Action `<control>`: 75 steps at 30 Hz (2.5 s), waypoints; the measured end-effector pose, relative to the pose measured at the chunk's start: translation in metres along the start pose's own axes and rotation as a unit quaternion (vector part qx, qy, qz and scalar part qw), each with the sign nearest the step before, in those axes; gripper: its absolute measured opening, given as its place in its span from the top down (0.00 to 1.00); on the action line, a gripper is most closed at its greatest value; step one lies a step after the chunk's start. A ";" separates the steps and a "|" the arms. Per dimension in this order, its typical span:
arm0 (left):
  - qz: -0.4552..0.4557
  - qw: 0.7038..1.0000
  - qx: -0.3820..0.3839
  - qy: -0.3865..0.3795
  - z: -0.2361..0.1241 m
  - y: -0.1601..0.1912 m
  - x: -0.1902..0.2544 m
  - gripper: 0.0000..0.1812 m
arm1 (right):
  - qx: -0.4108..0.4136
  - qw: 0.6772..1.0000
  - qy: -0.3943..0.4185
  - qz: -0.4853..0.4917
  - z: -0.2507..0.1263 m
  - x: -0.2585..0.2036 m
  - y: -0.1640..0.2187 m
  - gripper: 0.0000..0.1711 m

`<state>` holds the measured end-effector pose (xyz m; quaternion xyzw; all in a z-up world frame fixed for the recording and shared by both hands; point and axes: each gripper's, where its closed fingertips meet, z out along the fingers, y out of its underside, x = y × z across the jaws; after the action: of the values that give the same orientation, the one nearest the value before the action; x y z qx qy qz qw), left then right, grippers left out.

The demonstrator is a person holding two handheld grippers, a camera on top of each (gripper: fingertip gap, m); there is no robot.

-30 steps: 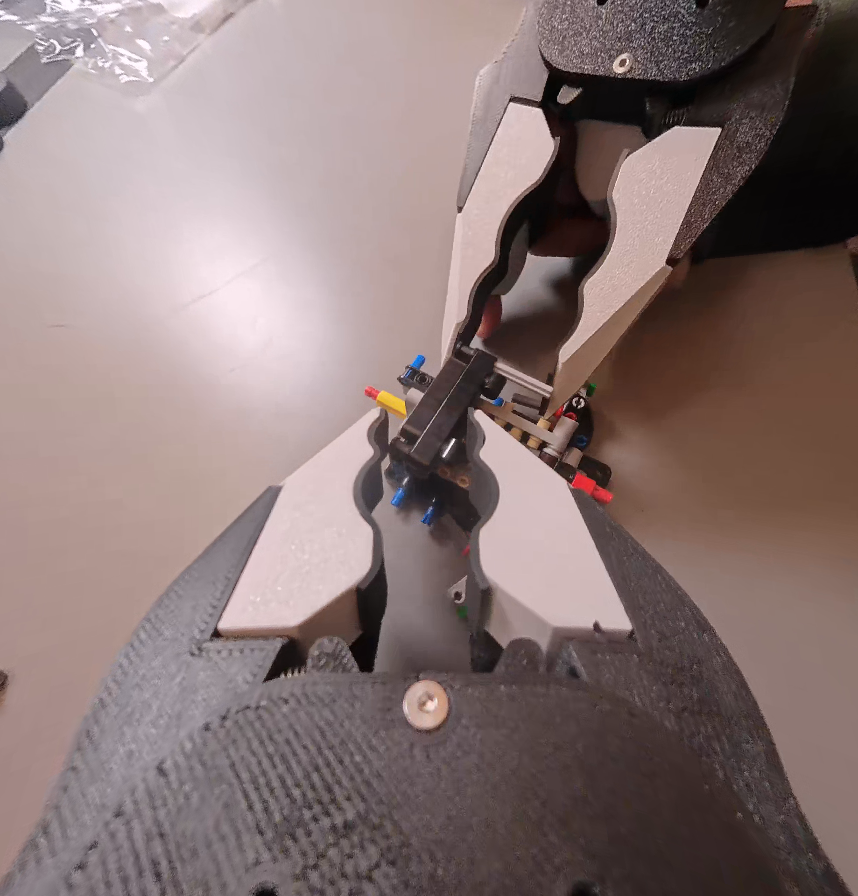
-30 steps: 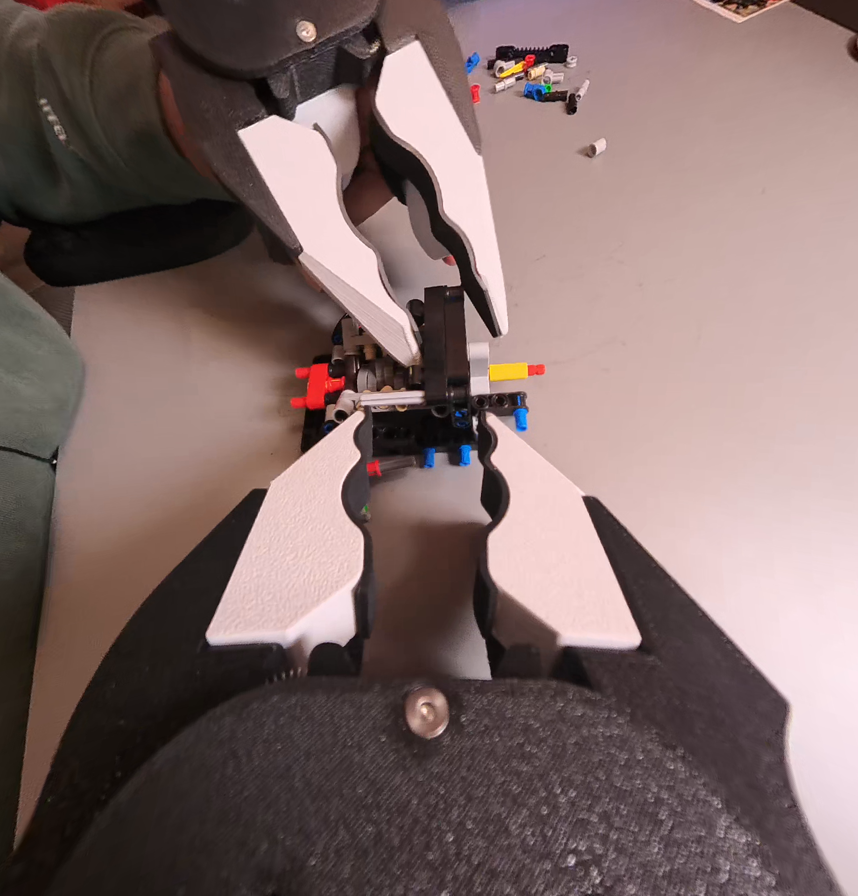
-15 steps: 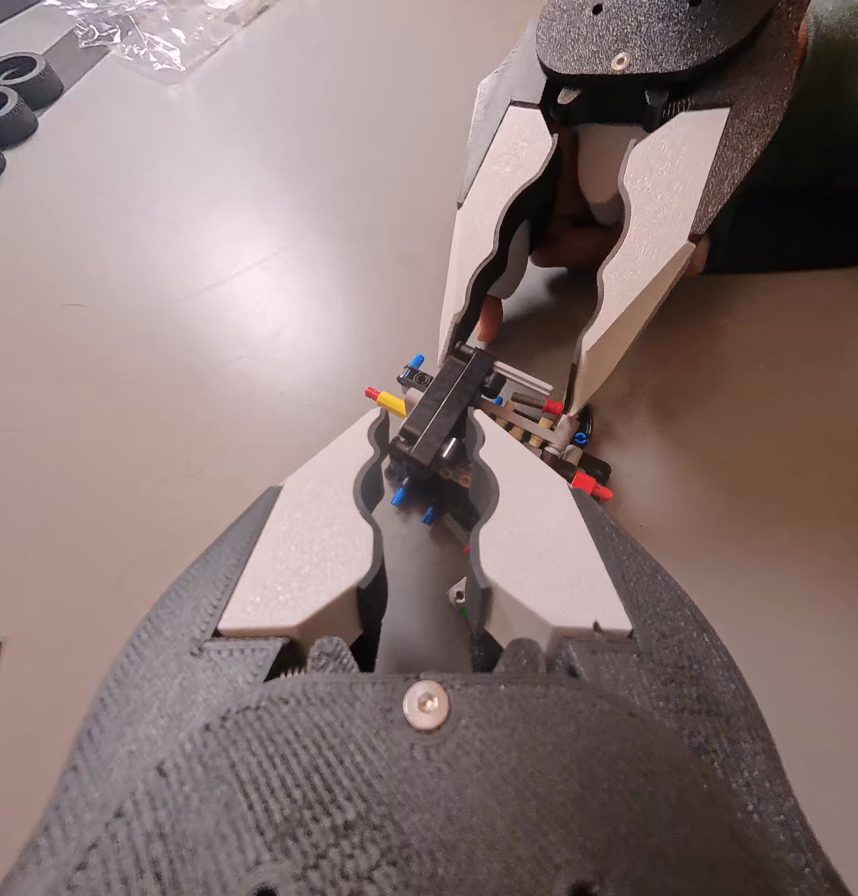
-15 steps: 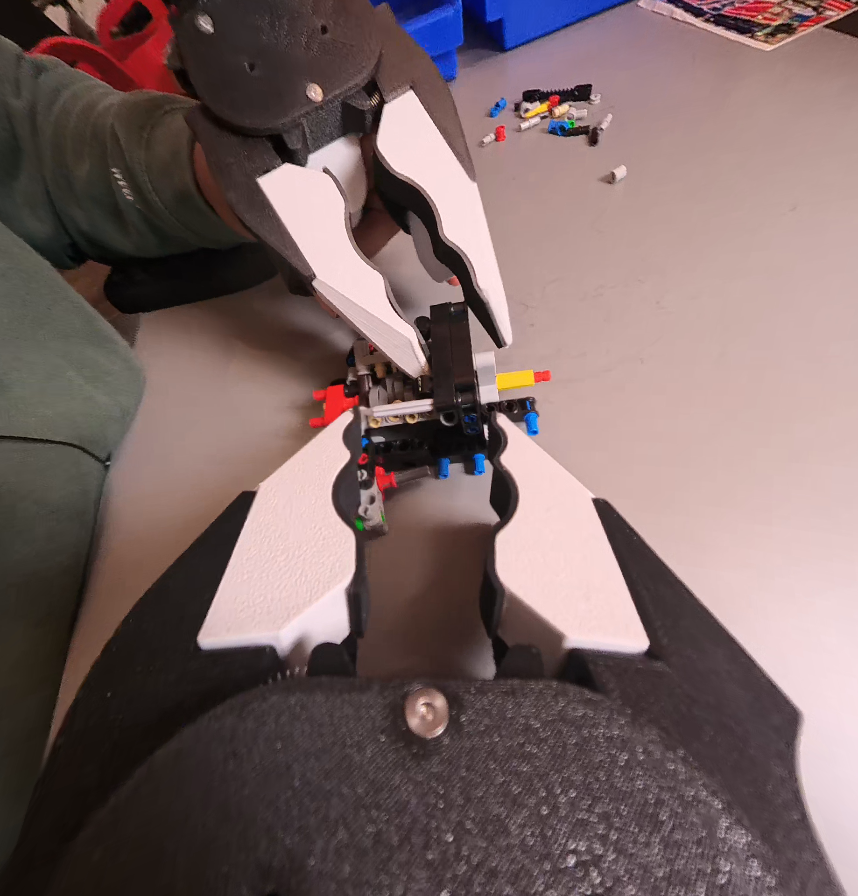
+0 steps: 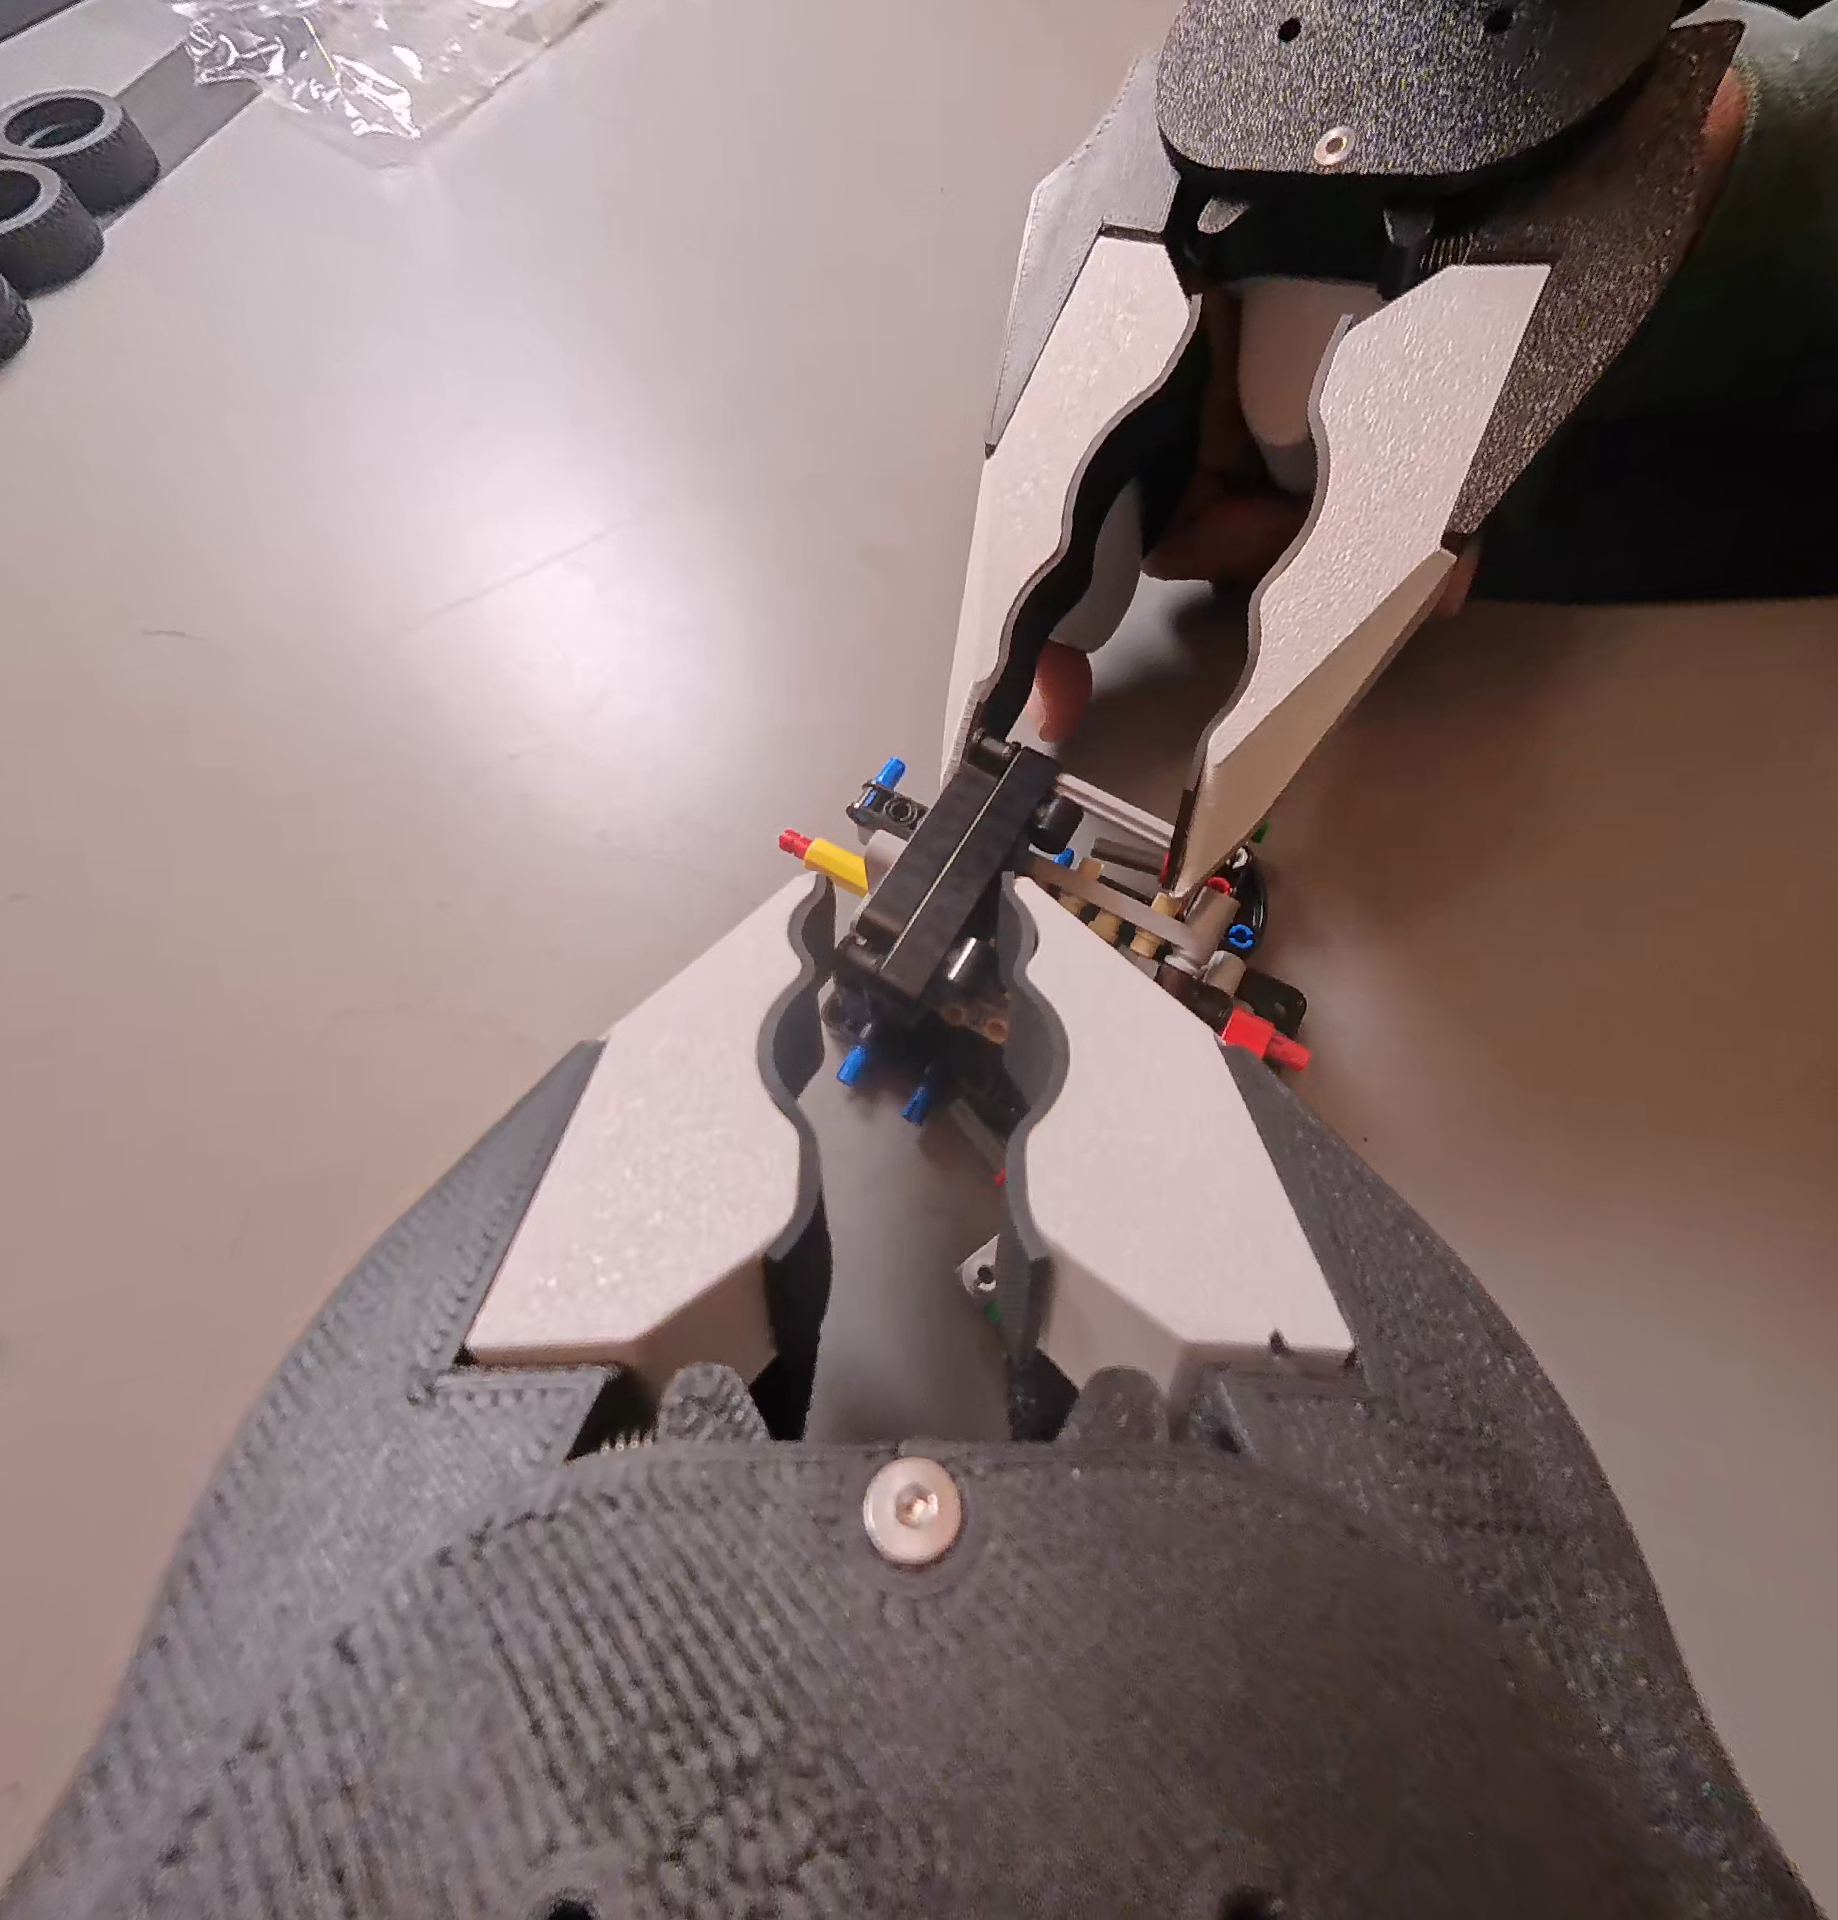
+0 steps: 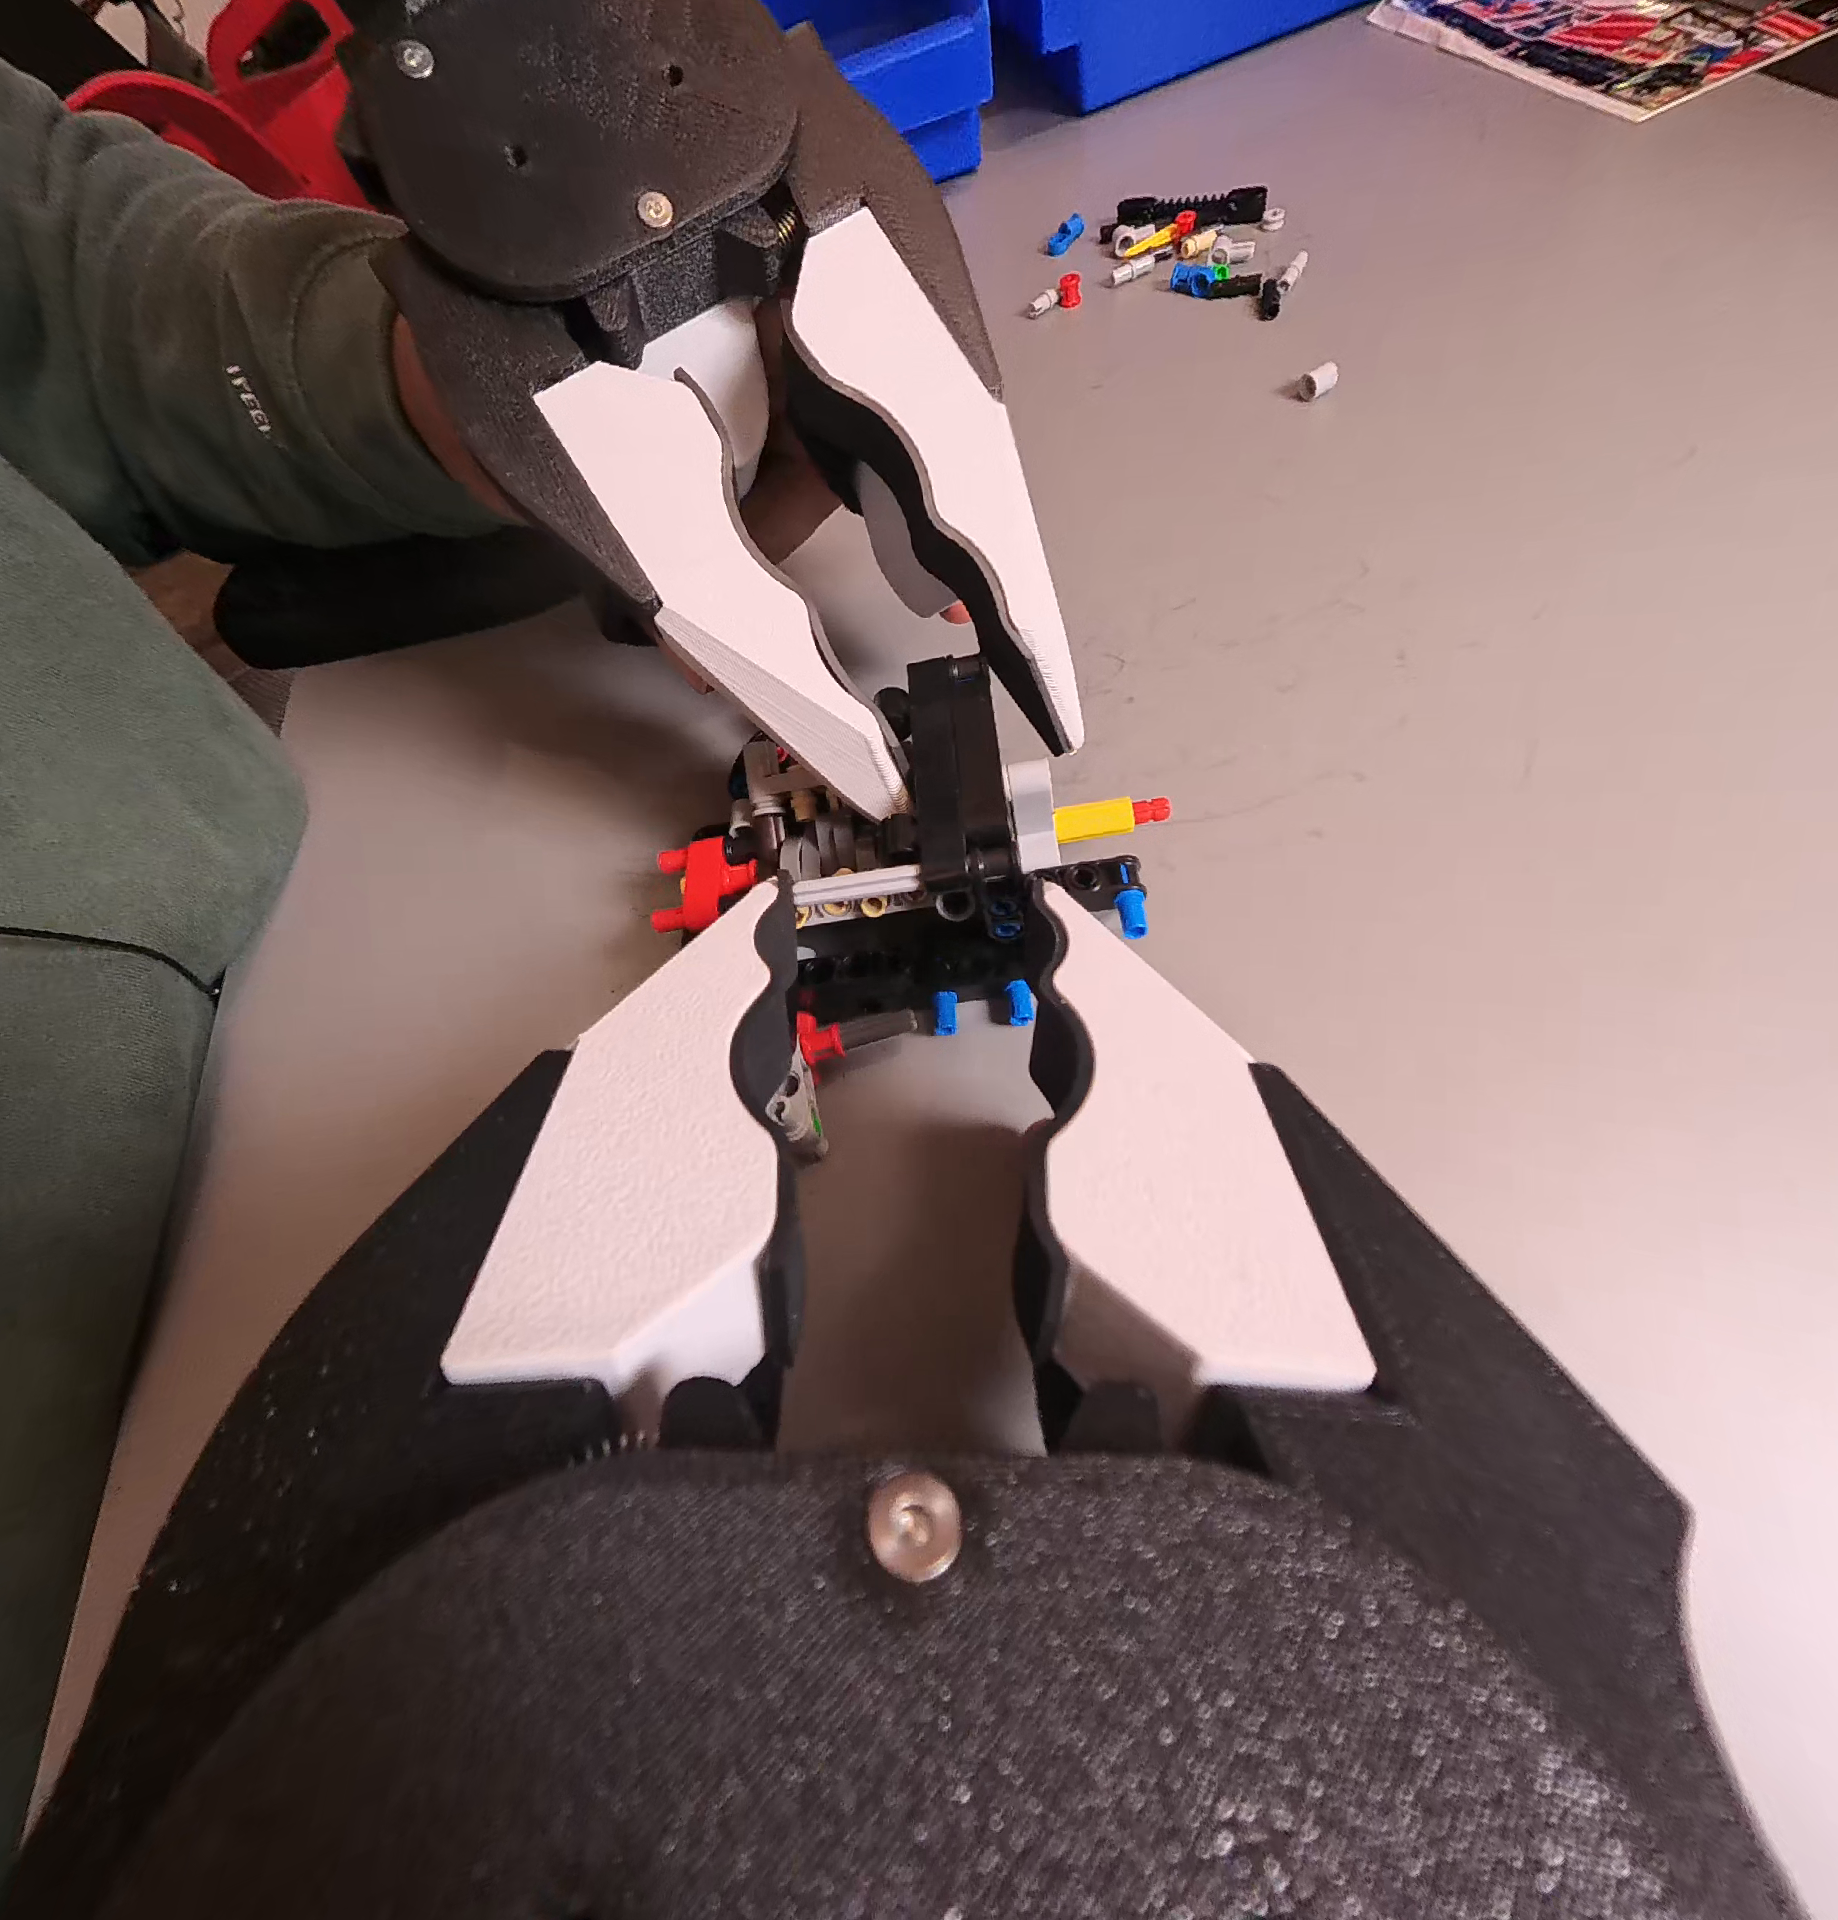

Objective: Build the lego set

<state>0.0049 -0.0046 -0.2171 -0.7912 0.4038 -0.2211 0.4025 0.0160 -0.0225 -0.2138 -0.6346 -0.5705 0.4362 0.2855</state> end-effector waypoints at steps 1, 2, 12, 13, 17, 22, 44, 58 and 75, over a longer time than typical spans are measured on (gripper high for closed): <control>-0.001 1.000 0.000 -0.001 0.000 0.000 0.000 0.84 | 0.000 1.000 0.000 0.001 0.000 0.000 0.000 0.75; -0.002 1.000 0.000 -0.001 0.000 0.000 0.000 0.84 | 0.000 1.000 0.000 0.001 0.000 0.000 0.000 0.75; -0.015 1.000 0.004 -0.012 0.000 0.000 0.000 0.84 | -0.002 1.000 0.002 -0.003 0.000 0.000 0.001 0.76; -0.015 1.000 0.004 -0.013 0.000 0.000 0.000 0.84 | -0.003 1.000 0.002 -0.003 0.000 0.000 0.001 0.76; -0.017 1.000 0.004 -0.015 0.000 0.001 0.000 0.84 | -0.003 1.000 0.001 -0.003 0.000 0.000 0.001 0.76; -0.019 1.000 0.005 -0.013 -0.001 0.001 0.000 0.84 | -0.004 1.000 0.002 -0.008 0.001 0.000 0.001 0.76; -0.018 1.000 0.006 0.015 -0.001 0.001 0.009 0.84 | -0.005 1.000 0.002 -0.027 -0.002 -0.001 0.002 0.87; -0.022 0.999 0.007 0.024 0.000 0.001 0.010 0.84 | -0.007 0.999 0.012 -0.044 -0.003 -0.001 0.003 0.88; 0.037 0.997 0.030 0.061 -0.001 0.000 0.013 0.84 | 0.016 1.000 -0.007 -0.020 -0.007 -0.004 -0.002 0.77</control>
<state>0.0116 -0.0154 -0.2166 -0.7483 0.4497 -0.2662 0.4086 0.0211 -0.0250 -0.2083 -0.6157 -0.5778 0.4436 0.3004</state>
